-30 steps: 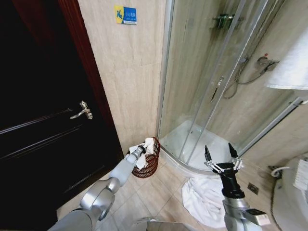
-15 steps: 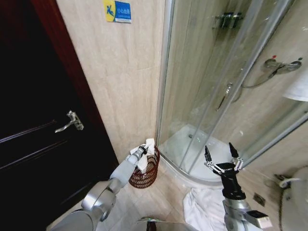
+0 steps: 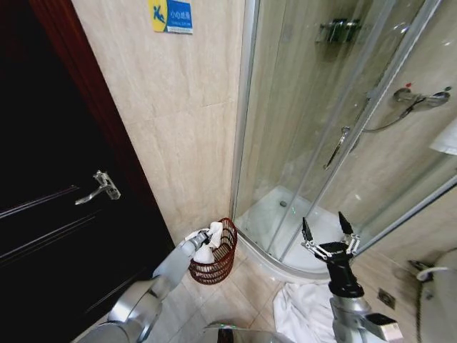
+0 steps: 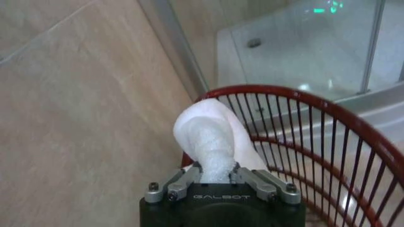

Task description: Discard the used towel into the hamper.

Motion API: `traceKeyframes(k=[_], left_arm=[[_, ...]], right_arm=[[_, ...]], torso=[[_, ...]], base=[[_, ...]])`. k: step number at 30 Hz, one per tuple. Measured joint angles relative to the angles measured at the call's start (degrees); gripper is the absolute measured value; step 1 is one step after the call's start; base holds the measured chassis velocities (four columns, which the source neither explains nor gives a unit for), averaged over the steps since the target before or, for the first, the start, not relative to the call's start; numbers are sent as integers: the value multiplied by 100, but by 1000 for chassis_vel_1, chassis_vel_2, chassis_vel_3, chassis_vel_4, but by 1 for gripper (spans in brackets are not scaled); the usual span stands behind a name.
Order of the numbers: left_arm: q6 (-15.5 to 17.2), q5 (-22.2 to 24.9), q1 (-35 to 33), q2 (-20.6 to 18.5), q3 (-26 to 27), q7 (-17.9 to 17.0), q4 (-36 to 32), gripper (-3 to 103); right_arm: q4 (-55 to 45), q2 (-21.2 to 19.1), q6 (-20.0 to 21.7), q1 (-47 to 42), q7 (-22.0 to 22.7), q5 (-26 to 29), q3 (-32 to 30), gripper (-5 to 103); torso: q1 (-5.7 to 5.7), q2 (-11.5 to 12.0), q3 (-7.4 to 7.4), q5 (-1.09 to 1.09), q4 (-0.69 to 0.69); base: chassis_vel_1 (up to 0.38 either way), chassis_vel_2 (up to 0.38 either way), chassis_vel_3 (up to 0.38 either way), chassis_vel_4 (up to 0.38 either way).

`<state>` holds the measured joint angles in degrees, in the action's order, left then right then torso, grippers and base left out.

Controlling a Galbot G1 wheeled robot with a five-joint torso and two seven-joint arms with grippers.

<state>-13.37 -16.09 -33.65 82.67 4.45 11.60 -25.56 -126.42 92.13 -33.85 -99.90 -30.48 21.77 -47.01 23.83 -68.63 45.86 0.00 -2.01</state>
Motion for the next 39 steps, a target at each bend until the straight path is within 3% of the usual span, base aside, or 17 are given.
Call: traceKeyframes(k=[2,9,11,14,15,19,21,22,24,27,30,31,33,35,37,38,39], left_arm=[[-47,19,-3,15,-9,9,1,21],[-252,-246,-95,-78,-165,294,-111,52],[-257,-284,-101,-99,-165,324,-122,52],[-344,-405,-147,-255,-63,351,-209,69],[-344,-405,-147,-255,-63,351,-209,69],[-395,-144,-259,-372,58,292,-492,85],[-332,406,-523,-579,124,295,-1142,95],[-332,406,-523,-579,124,295,-1142,95],[189,1248,-987,-858,138,335,-2093,100],[609,1747,-1290,-1010,204,324,-2674,100],[1340,2629,-2045,-1217,671,234,-4147,100],[1340,2629,-2045,-1217,671,234,-4147,100],[1891,3149,-2627,-1268,997,-74,-5253,100],[2032,3261,-2813,-1267,1096,-148,-5548,100],[2395,3489,-3494,-1231,1458,-306,-6548,100],[2395,3489,-3494,-1231,1458,-306,-6548,100],[2451,3504,-3897,-1145,1690,-365,-7113,100]], right_arm=[[2,0,-1,0,-1,-6,-3,100],[33,0,-52,-16,-48,-21,-56,100],[36,0,-56,-20,-50,-17,-67,100],[23,0,-60,-33,-42,3,-110,100],[23,0,-60,-33,-42,3,-110,100],[-2,1,-43,1,1,-19,-99,100],[-47,1,53,26,223,-162,-124,100],[-47,1,53,26,223,-162,-124,100],[-149,-34,216,32,582,-237,-201,100],[-219,-77,295,44,772,-237,-240,100],[-450,-136,462,46,1083,-286,-281,100],[-450,-136,462,46,1083,-286,-281,100],[-632,-138,545,10,1181,-333,-239,100],[-673,-141,561,4,1202,-336,-231,100],[-829,-174,642,-7,1276,-330,-217,100],[-829,-174,642,-7,1276,-330,-217,100],[-903,-207,700,0,1325,-307,-217,100]], torso=[[1,0,0,0,0],[4,0,1,0,-2],[4,0,1,0,-2],[4,0,1,0,-2],[4,0,1,0,-2],[4,1,1,-2,-1],[4,1,1,0,2],[4,1,1,0,2],[4,2,1,0,-1],[4,2,1,-1,-3],[3,1,1,-1,-2],[3,1,1,-1,-2],[3,1,0,0,1],[3,1,0,-2,1],[3,1,0,0,-2],[3,1,0,0,-2],[3,1,0,-1,-3]], base=[[0,0,0,0],[0,0,0,0],[0,0,0,0],[0,0,0,0],[0,0,0,0],[0,0,0,0],[0,0,0,0],[0,0,0,0],[0,0,0,0],[0,0,0,0],[0,0,0,0],[0,0,0,0],[0,0,0,0],[0,0,0,0],[0,0,0,0],[0,0,0,0],[0,0,0,0]])
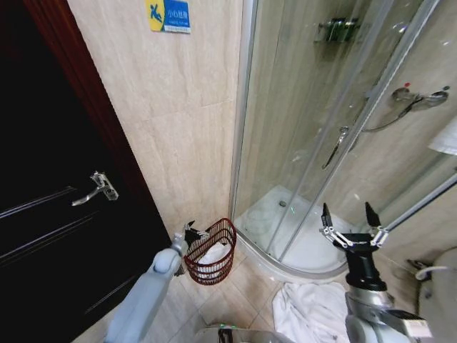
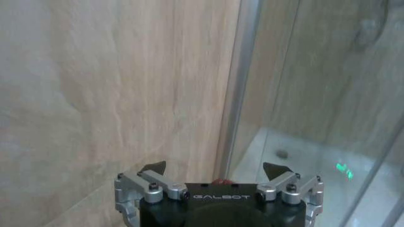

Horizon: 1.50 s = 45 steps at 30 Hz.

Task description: Discard the used towel into the hamper.

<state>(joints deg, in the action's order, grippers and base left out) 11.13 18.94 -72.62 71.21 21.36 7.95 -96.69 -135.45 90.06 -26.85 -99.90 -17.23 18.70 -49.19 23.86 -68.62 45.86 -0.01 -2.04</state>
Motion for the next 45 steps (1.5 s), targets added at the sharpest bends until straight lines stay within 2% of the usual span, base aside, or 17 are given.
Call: traceKeyframes(k=[2,3,4,5,7,8,9,10,12,13,15,16,25,33,45], left_arm=[[18,-15,-432,162,296,-27,-713,100],[18,-15,-432,162,296,-27,-713,100],[21,-24,-595,234,401,-32,-996,100],[47,-119,-949,410,616,-49,-1561,100],[55,-174,-1066,474,685,-49,-1723,100],[62,-397,-1406,704,916,-20,-2141,100],[63,-499,-1513,829,1031,32,-2274,100],[49,-737,-1759,1230,1244,121,-2616,100],[43,-786,-1829,1338,1267,123,-2704,100],[35,-976,-2136,1768,1303,124,-3047,100],[29,-1036,-2201,1866,1302,124,-3130,100],[-48,-1232,-2397,2075,1288,129,-3342,100],[-205,-1295,-2731,2124,1160,155,-3850,100],[-233,-1284,-2721,2111,1096,162,-3858,100],[-239,-1276,-2696,2098,1088,166,-3811,100]], right_arm=[[-74,-44,66,18,54,25,0,100],[-74,-44,66,18,54,25,0,100],[-102,-57,79,24,98,17,-1,100],[-167,-78,109,32,164,-33,-6,100],[-200,-83,134,32,197,-63,-8,100],[-280,-87,192,31,258,-110,-8,100],[-314,-87,209,32,279,-116,-3,100],[-380,-73,230,45,307,-117,22,100],[-396,-66,234,47,311,-116,30,100],[-459,-55,259,50,324,-108,72,100],[-473,-54,268,50,330,-106,80,100],[-544,-49,302,47,367,-82,101,100],[-694,-50,310,-65,580,69,55,100],[-786,-112,249,60,632,252,74,100],[-792,-241,325,262,661,302,-338,100]], torso=[[0,0,0,1,1],[0,0,0,1,1],[0,0,0,2,2],[0,0,0,1,3],[0,0,0,2,2],[0,0,0,2,3],[0,0,0,2,2],[0,0,0,3,0],[0,0,0,1,0],[0,0,0,3,0],[0,0,0,3,0],[-1,0,0,3,1],[0,-1,1,2,2],[1,0,1,1,1],[1,0,1,1,2]], base=[[0,0,0,0],[0,0,0,0],[0,0,0,0],[0,0,0,0],[0,0,0,0],[0,0,0,0],[0,0,0,0],[0,0,0,0],[0,0,0,0],[0,0,0,0],[0,0,0,0],[0,0,0,0],[0,0,0,0],[0,0,0,0],[-3,-5,2,3]])
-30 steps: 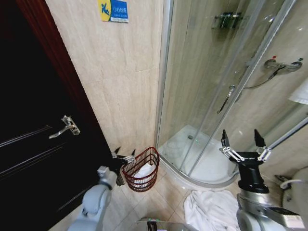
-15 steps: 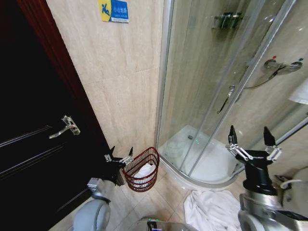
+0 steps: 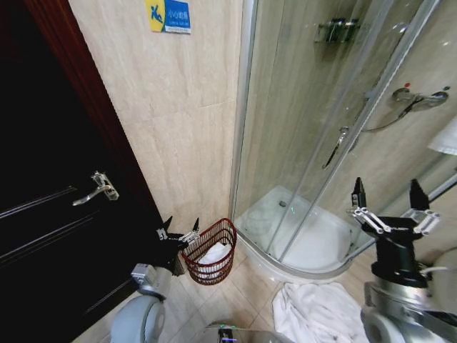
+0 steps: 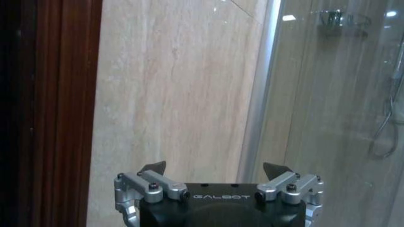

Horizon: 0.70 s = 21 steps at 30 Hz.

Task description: Discard the used towel into the hamper.

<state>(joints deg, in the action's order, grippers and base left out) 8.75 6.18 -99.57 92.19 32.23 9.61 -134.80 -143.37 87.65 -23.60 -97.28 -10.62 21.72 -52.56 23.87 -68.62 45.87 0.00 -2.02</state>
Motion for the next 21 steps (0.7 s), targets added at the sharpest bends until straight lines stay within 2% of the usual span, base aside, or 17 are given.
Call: traceKeyframes(k=[10,16,20,21], left_arm=[[0,3,7,-2,-5,2,15,100],[-1,4,10,0,-10,5,18,100],[-1,4,9,-3,-8,5,20,100],[-1,4,10,-4,-7,4,21,100]], right_arm=[[5,-97,189,170,114,225,-199,100],[8,-151,164,289,134,309,-201,100],[10,-489,186,603,236,664,-441,100],[10,-827,203,867,431,873,-690,100]], torso=[[0,0,0,2,-1],[1,1,1,5,2],[-2,0,0,1,-1],[-1,1,0,0,-1]], base=[[-129,-132,136,120],[-157,-148,157,123],[17,-28,47,29],[78,15,-39,-30]])
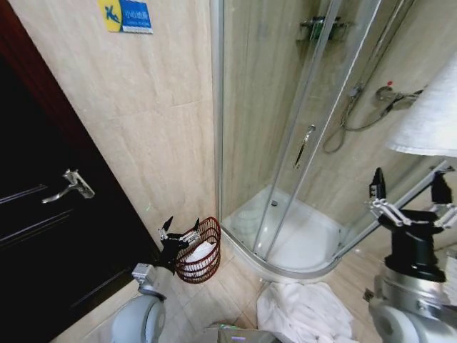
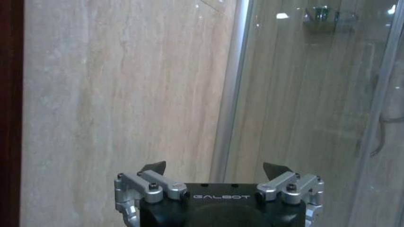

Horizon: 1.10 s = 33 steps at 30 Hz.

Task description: Discard the used towel into the hamper.

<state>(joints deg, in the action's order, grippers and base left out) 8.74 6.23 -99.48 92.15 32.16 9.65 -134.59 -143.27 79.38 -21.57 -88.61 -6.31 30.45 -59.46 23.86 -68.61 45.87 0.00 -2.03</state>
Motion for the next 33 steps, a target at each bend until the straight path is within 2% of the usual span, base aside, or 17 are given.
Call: traceKeyframes(k=[1,2,4,5,6,9,13,17,22,33], left_arm=[[0,0,0,-3,1,0,1,100],[0,0,0,-3,1,0,1,100],[0,0,0,-4,1,-1,1,100],[0,0,0,-4,1,-1,1,100],[0,0,0,-4,2,-2,2,100],[1,0,-1,-4,1,-2,4,100],[0,0,0,-2,0,-2,5,100],[1,0,0,-2,1,-2,5,100],[0,0,-1,-3,1,-2,5,100],[0,0,0,-2,1,-2,5,100]], right_arm=[[0,-301,35,167,171,117,-162,100],[0,-301,35,167,171,117,-162,100],[20,-713,169,423,406,337,-442,100],[20,-713,169,423,406,337,-442,100],[105,-1100,336,662,591,529,-694,100],[421,-1789,538,1165,819,837,-1075,100],[459,-1998,703,1303,843,999,-1191,100],[166,-1839,935,1231,815,1170,-1076,100],[91,-1764,962,1207,665,1192,-966,100],[134,-2051,1021,1284,545,1330,-1229,100]], torso=[[0,0,0,-2,0],[0,0,0,-2,0],[0,-1,-1,-3,0],[0,-1,-1,-3,0],[0,0,0,-2,0],[1,0,0,4,-1],[1,0,1,1,0],[1,0,0,1,2],[1,0,0,-1,1],[1,-1,0,0,1]], base=[[78,37,-75,-30],[78,37,-75,-30],[64,37,-64,-63],[64,37,-53,-63],[0,0,0,0],[0,0,0,0],[0,0,0,0],[0,0,0,0],[0,0,0,0],[-65,-54,57,62]])
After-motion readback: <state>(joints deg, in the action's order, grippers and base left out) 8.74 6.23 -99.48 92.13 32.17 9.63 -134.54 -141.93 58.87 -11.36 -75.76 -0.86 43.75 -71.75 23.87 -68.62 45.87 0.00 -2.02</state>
